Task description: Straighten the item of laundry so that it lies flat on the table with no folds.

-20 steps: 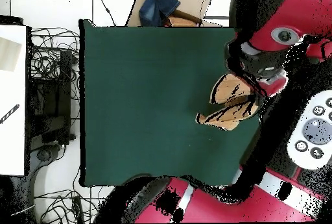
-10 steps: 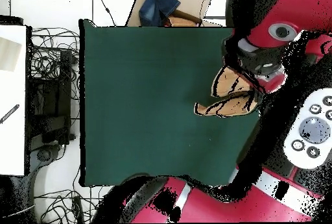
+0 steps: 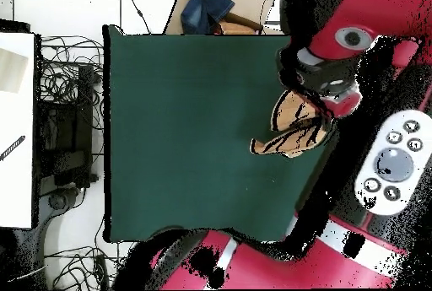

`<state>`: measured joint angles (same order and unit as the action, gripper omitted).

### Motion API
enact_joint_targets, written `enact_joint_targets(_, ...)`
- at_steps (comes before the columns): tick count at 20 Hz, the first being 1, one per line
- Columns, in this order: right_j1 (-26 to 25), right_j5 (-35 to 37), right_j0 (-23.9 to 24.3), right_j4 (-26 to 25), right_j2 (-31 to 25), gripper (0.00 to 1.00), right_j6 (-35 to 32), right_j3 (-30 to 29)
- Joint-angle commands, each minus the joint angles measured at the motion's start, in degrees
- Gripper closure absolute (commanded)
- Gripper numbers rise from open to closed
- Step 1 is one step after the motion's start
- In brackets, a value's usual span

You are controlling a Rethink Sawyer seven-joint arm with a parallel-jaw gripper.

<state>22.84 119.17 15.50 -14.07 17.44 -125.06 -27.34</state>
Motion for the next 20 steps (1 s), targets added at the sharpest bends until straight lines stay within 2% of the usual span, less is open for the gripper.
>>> enact_joint_targets(1, 2.42, -3.40, -5.58, 2.54, -2.61, 1.00, -8.45, -12.54)
enact_joint_targets(15, 2.83, -14.40, -13.59, 8.07, -1.42, 1.00, -22.12, -21.66)
enact_joint_targets(20, 0.70, -18.23, -15.58, 7.86, -0.32, 1.00, -22.59, -21.67)
